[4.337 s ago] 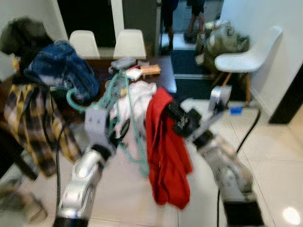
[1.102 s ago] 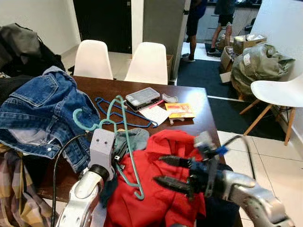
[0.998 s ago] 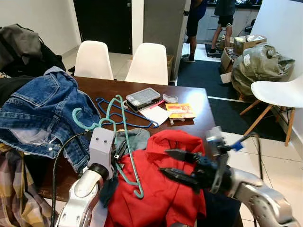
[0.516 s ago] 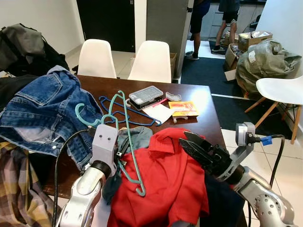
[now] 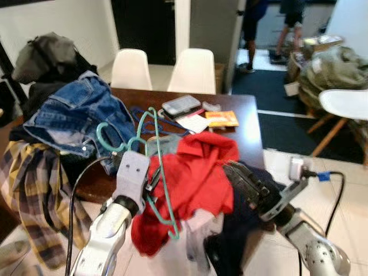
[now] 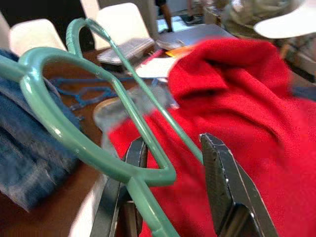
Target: Hang hanger
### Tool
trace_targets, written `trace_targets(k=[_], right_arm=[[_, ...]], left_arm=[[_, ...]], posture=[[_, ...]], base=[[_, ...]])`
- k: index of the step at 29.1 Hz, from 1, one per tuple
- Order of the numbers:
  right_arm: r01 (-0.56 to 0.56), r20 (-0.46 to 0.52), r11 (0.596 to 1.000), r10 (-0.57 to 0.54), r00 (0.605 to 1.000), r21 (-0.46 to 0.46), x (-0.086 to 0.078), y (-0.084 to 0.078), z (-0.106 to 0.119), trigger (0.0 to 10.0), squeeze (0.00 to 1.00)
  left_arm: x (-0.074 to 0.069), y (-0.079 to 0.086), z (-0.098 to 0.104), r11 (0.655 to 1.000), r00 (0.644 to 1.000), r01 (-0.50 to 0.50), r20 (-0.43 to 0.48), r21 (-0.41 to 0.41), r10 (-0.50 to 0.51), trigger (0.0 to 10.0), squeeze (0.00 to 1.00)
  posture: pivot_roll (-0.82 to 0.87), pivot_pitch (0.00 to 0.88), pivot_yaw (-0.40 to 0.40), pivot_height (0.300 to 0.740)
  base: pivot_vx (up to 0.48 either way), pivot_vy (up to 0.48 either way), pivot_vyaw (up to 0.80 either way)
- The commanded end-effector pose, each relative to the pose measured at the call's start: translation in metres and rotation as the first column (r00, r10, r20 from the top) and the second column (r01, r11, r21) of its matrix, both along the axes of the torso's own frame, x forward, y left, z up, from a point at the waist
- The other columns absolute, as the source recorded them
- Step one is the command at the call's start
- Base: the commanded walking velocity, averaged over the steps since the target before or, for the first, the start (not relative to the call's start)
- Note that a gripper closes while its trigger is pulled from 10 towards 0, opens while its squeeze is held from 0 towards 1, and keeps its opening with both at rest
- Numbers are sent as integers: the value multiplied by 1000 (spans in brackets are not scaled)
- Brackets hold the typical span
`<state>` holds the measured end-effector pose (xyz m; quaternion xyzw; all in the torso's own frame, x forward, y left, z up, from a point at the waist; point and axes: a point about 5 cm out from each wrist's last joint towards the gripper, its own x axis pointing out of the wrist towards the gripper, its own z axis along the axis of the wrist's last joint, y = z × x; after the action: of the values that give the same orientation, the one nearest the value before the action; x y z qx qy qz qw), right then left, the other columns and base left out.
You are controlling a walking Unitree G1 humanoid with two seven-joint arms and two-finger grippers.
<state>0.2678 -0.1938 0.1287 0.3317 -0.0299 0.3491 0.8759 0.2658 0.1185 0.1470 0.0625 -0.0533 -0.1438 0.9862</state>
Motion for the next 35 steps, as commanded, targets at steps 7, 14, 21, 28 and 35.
trace_targets(k=[7,14,21,28,35], right_arm=[[84,-101,993,-92,991,-80,-8,12,-32,10000,0],[71,-131,994,-82,988,-87,-23,15,-39,10000,0],[112,-162,981,-139,977,-160,-22,20,-49,10000,0],[146,-160,981,-165,973,-125,-15,23,-48,10000,0],[157,-154,981,-173,973,-110,-8,25,-45,10000,0]], left_arm=[[-25,6,-33,999,995,4,-102,37,0,10000,0],[-43,8,-56,998,986,-7,-164,65,18,10000,0],[-31,24,-75,988,961,-140,-231,73,153,10000,0],[-25,38,-83,983,946,-180,-268,34,183,10000,0],[-16,46,-77,979,956,-196,-213,53,203,10000,0]], posture=[[12,0,-14,740],[0,0,-20,740],[-27,0,-6,740],[-27,0,13,740],[-20,0,25,740]], base=[[0,0,0],[0,0,0],[0,0,0],[-174,382,0],[-139,358,0]])
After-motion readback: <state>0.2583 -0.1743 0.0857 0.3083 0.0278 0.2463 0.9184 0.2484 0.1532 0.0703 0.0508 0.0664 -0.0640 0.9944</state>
